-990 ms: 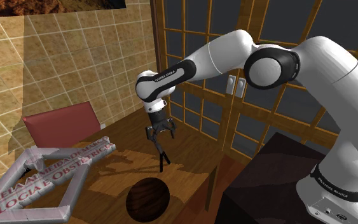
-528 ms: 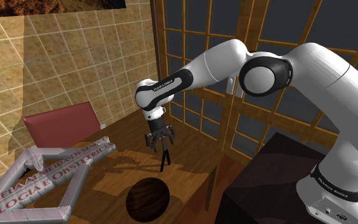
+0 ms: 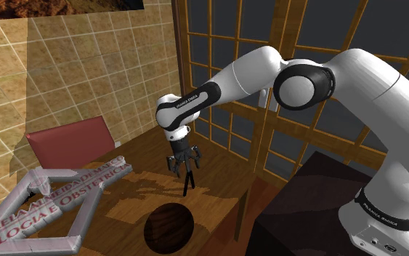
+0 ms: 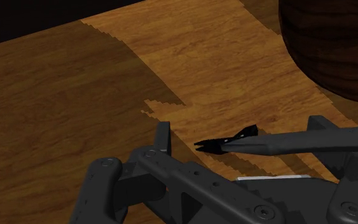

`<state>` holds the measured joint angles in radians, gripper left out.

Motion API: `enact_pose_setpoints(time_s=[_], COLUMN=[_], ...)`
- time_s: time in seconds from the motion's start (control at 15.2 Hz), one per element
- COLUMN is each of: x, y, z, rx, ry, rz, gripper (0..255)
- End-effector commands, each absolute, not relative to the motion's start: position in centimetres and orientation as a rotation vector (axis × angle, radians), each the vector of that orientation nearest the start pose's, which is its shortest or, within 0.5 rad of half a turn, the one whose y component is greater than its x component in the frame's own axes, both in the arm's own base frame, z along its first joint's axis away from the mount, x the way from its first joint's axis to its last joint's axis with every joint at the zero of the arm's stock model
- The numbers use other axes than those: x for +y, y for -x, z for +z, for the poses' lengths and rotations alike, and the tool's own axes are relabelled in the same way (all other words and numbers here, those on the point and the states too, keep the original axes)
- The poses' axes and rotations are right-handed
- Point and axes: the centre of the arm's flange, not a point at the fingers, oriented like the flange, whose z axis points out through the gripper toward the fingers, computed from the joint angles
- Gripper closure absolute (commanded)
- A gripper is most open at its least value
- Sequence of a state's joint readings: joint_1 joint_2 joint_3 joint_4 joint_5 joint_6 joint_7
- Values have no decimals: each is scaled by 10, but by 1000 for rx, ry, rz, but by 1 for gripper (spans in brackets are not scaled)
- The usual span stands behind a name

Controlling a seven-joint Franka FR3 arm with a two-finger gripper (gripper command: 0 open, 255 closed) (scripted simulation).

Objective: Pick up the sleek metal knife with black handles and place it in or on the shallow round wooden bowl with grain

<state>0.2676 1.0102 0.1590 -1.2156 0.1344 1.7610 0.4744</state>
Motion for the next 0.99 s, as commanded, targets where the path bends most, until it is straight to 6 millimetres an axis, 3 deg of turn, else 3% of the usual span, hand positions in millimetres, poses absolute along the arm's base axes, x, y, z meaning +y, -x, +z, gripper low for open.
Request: enact_pose_setpoints(time_s=[0.0, 0.07, 0.66, 0.92], x=[278, 278, 278, 278], y=[-642, -642, -642, -642], z=[136, 136, 136, 157], rx=[219, 219, 219, 219], ry=[2979, 2979, 2979, 2979], rz=[804, 804, 804, 804], gripper=[0, 255, 255, 255])
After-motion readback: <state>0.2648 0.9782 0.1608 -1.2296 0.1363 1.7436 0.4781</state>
